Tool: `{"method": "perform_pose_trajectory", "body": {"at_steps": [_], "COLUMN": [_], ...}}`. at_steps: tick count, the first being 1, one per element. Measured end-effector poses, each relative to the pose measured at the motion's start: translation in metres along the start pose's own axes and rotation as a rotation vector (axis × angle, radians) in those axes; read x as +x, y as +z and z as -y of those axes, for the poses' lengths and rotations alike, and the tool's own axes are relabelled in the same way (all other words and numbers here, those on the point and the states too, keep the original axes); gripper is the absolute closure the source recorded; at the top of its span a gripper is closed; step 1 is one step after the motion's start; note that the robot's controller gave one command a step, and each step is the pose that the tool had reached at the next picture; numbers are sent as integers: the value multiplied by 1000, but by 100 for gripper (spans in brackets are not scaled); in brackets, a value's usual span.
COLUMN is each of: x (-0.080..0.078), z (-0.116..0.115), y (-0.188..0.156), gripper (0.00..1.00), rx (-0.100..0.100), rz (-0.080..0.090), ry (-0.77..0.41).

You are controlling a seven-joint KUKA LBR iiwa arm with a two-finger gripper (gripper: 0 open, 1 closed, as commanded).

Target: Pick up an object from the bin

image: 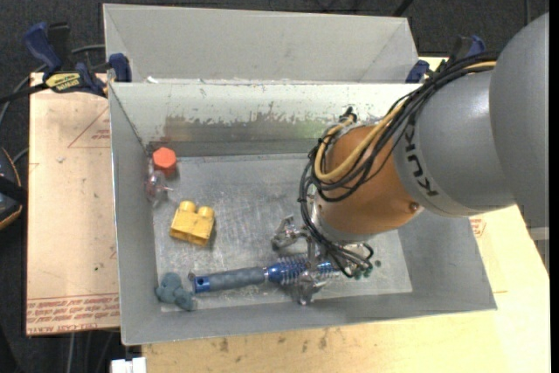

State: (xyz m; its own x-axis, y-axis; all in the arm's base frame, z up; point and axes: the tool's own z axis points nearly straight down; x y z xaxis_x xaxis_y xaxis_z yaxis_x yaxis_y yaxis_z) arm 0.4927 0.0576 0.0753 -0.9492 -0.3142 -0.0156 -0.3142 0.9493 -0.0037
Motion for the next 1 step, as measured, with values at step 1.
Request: {"method": "perform_pose_trajectory", "body": {"at_steps": [1], "x": [-2], "z": [1], "y": [-2], "gripper": [0], "rx": [-3], "rz": [-9], "ry": [3]}}
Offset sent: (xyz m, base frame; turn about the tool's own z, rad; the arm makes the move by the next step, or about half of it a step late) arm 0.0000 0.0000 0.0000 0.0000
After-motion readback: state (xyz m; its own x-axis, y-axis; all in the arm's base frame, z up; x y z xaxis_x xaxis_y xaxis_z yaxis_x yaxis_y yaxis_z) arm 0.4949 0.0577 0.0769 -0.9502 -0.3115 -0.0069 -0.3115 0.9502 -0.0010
